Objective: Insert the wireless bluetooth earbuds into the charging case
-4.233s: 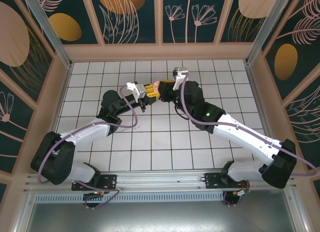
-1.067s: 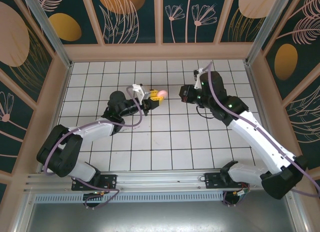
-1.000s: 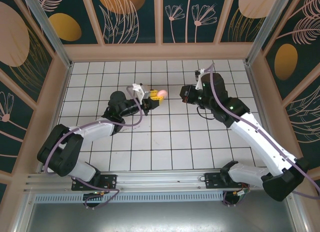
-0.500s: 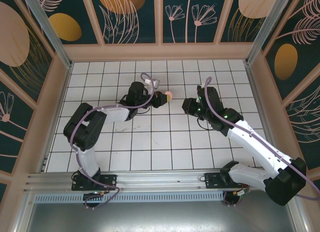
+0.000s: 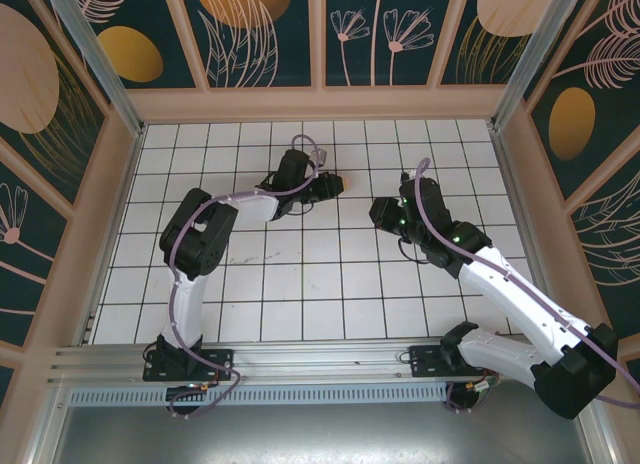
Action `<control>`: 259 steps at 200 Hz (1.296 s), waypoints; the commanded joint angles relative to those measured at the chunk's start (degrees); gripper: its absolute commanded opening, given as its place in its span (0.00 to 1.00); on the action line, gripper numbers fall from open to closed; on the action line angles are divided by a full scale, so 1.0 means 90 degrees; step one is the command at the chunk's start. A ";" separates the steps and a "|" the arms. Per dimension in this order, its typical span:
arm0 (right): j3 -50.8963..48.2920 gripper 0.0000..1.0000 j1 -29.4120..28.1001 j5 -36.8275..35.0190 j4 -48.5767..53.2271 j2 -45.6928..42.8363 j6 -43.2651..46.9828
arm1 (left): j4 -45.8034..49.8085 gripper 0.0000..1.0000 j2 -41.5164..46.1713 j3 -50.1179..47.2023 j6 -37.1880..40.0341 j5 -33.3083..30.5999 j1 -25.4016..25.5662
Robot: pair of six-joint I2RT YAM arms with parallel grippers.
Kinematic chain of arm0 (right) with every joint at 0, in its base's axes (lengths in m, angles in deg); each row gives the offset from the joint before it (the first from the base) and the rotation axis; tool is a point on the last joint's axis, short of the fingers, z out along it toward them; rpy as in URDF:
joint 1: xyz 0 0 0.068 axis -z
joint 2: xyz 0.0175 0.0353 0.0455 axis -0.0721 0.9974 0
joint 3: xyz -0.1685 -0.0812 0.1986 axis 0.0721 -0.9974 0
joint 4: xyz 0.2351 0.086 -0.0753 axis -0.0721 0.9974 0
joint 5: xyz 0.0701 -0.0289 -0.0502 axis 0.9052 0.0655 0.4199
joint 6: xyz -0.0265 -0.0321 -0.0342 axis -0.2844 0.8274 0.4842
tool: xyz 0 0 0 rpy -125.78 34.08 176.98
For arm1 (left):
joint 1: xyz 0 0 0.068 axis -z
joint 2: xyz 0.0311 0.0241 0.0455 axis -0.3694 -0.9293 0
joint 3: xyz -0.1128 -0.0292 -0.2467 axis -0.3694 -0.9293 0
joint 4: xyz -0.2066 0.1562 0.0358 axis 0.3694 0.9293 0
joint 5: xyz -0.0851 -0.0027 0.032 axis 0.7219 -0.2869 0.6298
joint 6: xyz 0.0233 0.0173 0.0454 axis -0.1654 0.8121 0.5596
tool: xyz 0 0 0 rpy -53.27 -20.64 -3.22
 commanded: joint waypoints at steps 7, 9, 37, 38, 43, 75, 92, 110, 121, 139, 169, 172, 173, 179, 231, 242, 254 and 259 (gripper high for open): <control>-0.0121 0.21 0.0018 -0.0088 -0.0183 -0.0154 -0.0066 | 0.0770 0.00 -0.0377 0.0605 -0.0120 -0.0440 0.0036; -0.0122 0.21 0.0014 -0.0088 -0.0183 -0.0162 -0.0071 | 0.0798 0.00 -0.0399 0.0644 -0.0104 -0.0453 0.0042; -0.0161 0.21 0.0017 -0.0079 -0.0215 -0.0199 -0.0074 | 0.1247 0.00 -0.0672 0.1071 0.0000 -0.0588 0.0094; -0.0161 0.21 0.0013 -0.0079 -0.0214 -0.0201 -0.0075 | 0.1265 0.00 -0.0678 0.1079 0.0006 -0.0596 0.0095; -0.0172 0.21 0.0012 -0.0079 -0.0213 -0.0207 -0.0073 | 0.1347 0.00 -0.0709 0.1137 0.0023 -0.0629 0.0104; -0.0178 0.21 0.0018 -0.0086 -0.0222 -0.0214 -0.0057 | 0.1811 0.03 -0.0954 0.1525 0.0177 -0.0867 0.0158; -0.0158 0.22 0.0010 -0.0079 -0.0222 -0.0222 -0.0056 | 0.2104 0.06 -0.1097 0.1754 0.0243 -0.1007 0.0159; -0.0139 0.26 0.0015 -0.0087 -0.0203 -0.0219 -0.0042 | 0.2355 0.07 -0.1198 0.1930 0.0331 -0.1114 0.0173; -0.0122 0.26 0.0011 -0.0088 -0.0196 -0.0227 -0.0042 | 0.2521 0.09 -0.1221 0.2013 0.0384 -0.1229 0.0183; -0.0105 0.29 0.0012 -0.0098 -0.0194 -0.0243 -0.0035 | 0.2748 0.11 -0.1240 0.2090 0.0468 -0.1385 0.0193; -0.0098 0.30 0.0010 -0.0094 -0.0212 -0.0250 -0.0042 | 0.3015 0.17 -0.1228 0.2200 0.0614 -0.1558 0.0203; -0.0093 0.30 0.0010 -0.0096 -0.0213 -0.0244 -0.0039 | 0.3034 0.18 -0.1223 0.2208 0.0633 -0.1560 0.0211; -0.0093 0.30 0.0015 -0.0097 -0.0213 -0.0243 -0.0043 | 0.3043 0.18 -0.1222 0.2209 0.0630 -0.1566 0.0212; -0.0093 0.30 0.0010 -0.0093 -0.0213 -0.0243 -0.0046 | 0.3091 0.20 -0.1225 0.2242 0.0656 -0.1589 0.0213; -0.0066 0.30 0.0013 -0.0098 -0.0203 -0.0283 -0.0052 | 0.3459 0.32 -0.1255 0.2535 0.0904 -0.1764 0.0264; -0.0054 0.30 0.0010 -0.0098 -0.0185 -0.0289 -0.0054 | 0.3514 0.33 -0.1254 0.2568 0.0937 -0.1791 0.0272; -0.0046 0.30 0.0010 -0.0108 -0.0177 -0.0295 -0.0053 | 0.3565 0.36 -0.1241 0.2609 0.0982 -0.1831 0.0281; -0.0047 0.30 0.0013 -0.0106 -0.0174 -0.0308 -0.0053 | 0.3583 0.38 -0.1233 0.2624 0.0997 -0.1843 0.0286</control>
